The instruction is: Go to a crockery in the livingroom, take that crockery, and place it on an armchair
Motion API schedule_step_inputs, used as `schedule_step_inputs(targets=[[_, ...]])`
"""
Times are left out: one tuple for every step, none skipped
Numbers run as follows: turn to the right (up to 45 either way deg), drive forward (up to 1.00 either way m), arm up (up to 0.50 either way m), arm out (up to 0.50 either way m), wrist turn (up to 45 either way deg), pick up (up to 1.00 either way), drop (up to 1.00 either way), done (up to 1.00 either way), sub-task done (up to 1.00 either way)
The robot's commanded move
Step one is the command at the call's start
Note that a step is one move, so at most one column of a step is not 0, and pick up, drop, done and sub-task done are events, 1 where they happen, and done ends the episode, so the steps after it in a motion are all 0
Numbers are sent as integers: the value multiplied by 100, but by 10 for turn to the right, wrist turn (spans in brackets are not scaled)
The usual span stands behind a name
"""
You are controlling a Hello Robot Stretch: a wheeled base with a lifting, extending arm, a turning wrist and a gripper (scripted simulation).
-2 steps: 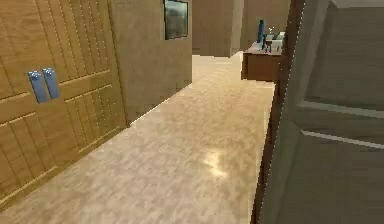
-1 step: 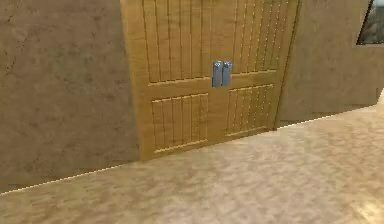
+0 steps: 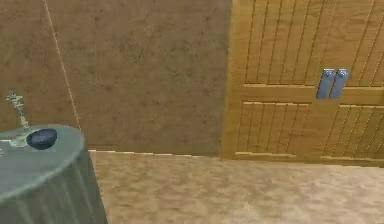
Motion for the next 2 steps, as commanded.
schedule_step_inputs(targets=[[0,100,0,0,0,0,0,0,0],[-90,0,0,0,0,0,0,0,0]])
